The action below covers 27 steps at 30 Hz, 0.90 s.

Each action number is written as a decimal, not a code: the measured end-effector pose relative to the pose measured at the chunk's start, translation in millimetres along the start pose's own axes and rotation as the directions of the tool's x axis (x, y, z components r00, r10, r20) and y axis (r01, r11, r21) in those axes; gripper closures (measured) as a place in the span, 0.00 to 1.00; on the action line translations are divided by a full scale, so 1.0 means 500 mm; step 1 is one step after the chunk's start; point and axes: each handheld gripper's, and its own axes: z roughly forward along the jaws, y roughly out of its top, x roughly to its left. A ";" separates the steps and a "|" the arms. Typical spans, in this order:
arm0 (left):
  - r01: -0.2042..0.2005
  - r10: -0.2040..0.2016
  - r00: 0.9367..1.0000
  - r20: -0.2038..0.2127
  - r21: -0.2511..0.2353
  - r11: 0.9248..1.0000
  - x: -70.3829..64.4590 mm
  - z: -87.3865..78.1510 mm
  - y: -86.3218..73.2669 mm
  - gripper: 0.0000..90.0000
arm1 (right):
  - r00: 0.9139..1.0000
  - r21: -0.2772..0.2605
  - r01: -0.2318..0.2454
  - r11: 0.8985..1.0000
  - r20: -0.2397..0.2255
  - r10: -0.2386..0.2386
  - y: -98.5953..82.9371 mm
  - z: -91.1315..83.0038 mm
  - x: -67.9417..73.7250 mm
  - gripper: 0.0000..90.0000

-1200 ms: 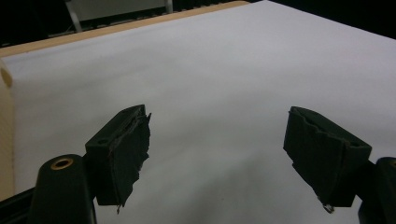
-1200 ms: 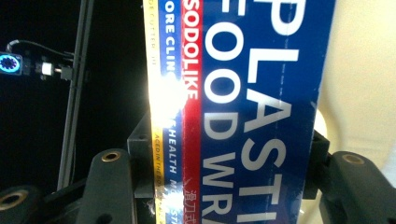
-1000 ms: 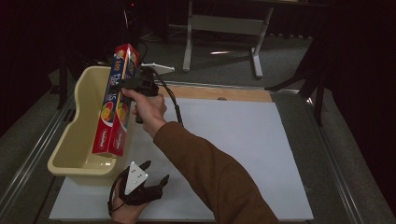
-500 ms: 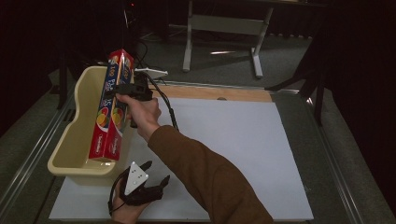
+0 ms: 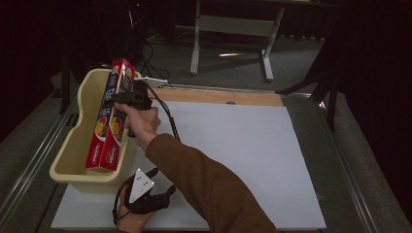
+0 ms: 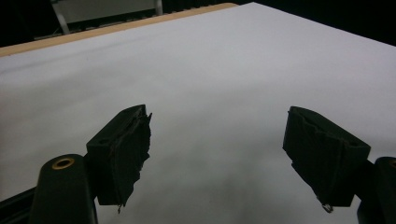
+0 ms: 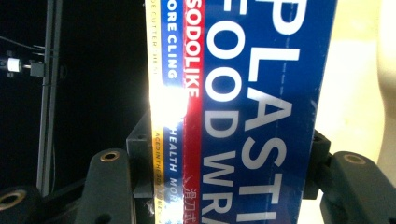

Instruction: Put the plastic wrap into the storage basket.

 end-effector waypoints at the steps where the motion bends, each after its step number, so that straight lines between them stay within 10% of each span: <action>1: 0.003 -0.003 1.000 -0.001 -0.003 1.000 0.001 -0.001 0.000 0.25 | 1.000 0.003 -0.013 1.000 0.002 0.013 -0.001 0.006 -0.003 0.46; 21: 0.008 -0.008 1.000 -0.009 -0.005 1.000 0.005 -0.006 -0.002 0.25 | 0.986 0.099 -0.049 0.994 0.161 0.033 0.000 0.034 -0.029 0.39; 27: 0.008 -0.008 1.000 -0.011 -0.007 1.000 0.002 -0.005 -0.001 0.25 | 0.992 0.074 -0.051 0.996 0.115 0.043 -0.001 0.023 -0.020 0.38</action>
